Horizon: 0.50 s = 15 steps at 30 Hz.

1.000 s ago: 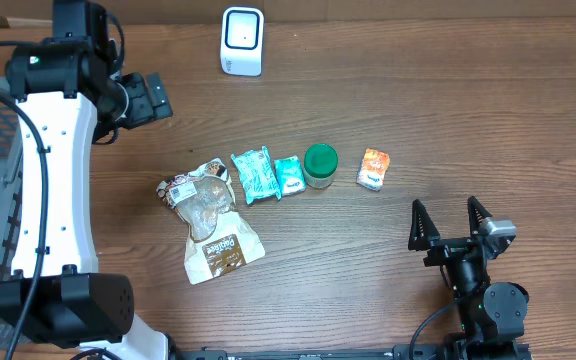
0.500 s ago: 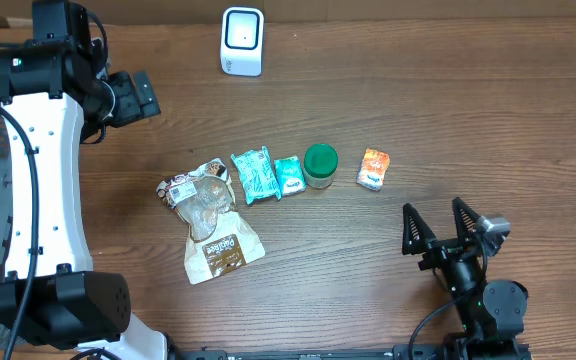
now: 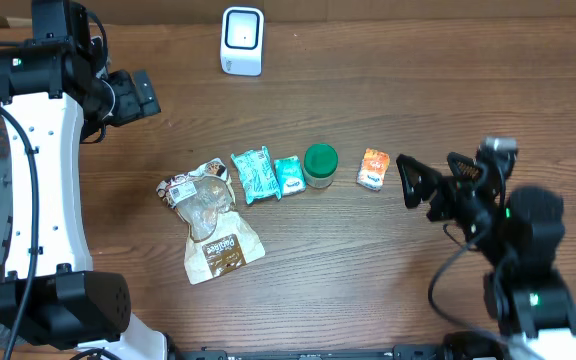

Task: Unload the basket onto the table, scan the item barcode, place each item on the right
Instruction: 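Reach the right gripper toward the orange tissue pack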

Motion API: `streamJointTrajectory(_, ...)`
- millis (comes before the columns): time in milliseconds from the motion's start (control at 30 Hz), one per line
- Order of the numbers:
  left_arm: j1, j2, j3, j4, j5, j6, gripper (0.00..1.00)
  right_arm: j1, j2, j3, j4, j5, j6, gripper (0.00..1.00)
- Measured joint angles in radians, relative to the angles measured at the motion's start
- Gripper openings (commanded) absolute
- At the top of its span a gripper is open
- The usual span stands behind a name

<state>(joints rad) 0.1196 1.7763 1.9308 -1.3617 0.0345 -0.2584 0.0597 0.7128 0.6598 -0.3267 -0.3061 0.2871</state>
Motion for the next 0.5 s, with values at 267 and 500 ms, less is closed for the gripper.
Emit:
streamJointTrajectory(267,0.000,0.000,0.000,0.000,0.000,0.000,1.00,0.000,0.365,0.146,-0.034,-0.194,0.001,1.00)
streamJointTrajectory(500,0.000,0.000,0.000,0.000,0.000,0.000,1.00,0.000,0.459,0.146,-0.057,-0.269,0.001,1.00)
